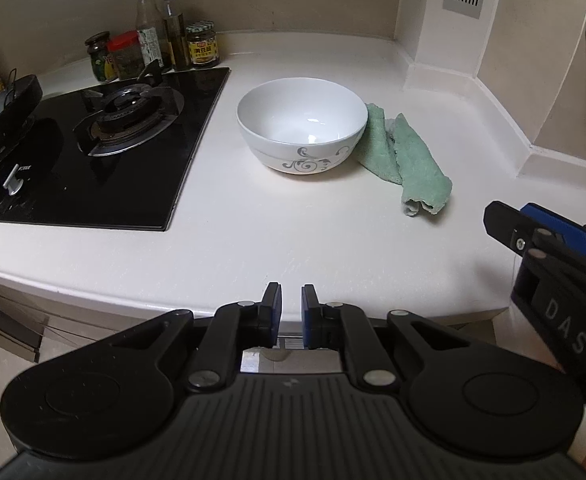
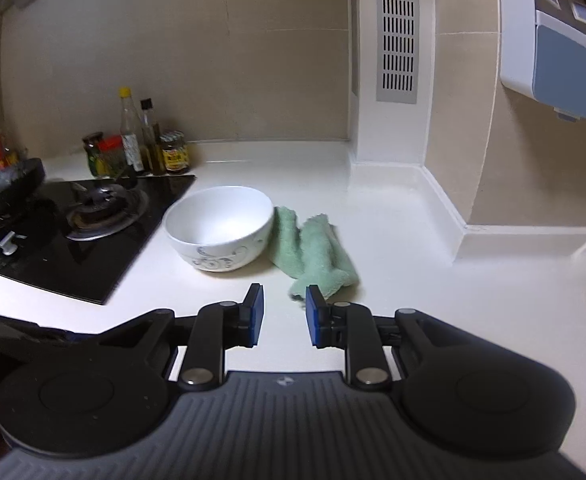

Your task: Clean bowl

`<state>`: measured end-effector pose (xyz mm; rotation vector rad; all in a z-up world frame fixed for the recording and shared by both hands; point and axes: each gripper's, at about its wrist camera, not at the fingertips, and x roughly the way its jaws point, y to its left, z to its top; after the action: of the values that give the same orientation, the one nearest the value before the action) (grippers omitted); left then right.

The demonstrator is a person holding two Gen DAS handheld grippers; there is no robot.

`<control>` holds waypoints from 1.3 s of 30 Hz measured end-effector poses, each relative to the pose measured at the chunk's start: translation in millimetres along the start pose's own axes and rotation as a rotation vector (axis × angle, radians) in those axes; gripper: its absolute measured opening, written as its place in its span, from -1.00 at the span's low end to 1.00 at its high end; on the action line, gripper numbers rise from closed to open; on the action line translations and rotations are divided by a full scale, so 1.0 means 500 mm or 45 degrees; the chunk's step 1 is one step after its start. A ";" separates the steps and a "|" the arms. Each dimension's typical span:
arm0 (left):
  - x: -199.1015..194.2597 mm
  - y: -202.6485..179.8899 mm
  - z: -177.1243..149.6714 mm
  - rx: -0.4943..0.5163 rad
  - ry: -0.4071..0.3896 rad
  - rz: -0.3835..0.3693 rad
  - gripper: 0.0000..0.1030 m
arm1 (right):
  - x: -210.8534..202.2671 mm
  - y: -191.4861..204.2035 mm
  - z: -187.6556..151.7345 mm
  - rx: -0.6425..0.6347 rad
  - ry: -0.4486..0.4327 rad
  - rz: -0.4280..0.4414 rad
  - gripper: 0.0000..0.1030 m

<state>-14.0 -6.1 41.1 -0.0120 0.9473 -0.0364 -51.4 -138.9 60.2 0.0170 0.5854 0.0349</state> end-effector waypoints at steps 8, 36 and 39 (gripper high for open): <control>-0.033 0.011 -0.015 0.013 -0.037 0.005 -0.82 | -0.037 0.043 -0.006 -0.134 -0.071 -0.077 -0.63; -0.032 0.004 -0.050 0.025 0.004 -0.040 -0.82 | -0.054 0.044 -0.044 -0.106 -0.024 -0.131 -0.63; -0.030 0.004 -0.051 0.020 0.007 -0.035 -0.82 | -0.052 0.043 -0.047 -0.105 -0.018 -0.135 -0.63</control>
<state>-43.3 -3.5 38.3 -0.0104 0.9523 -0.0696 -86.6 -118.1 55.7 -0.0937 0.5696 -0.0443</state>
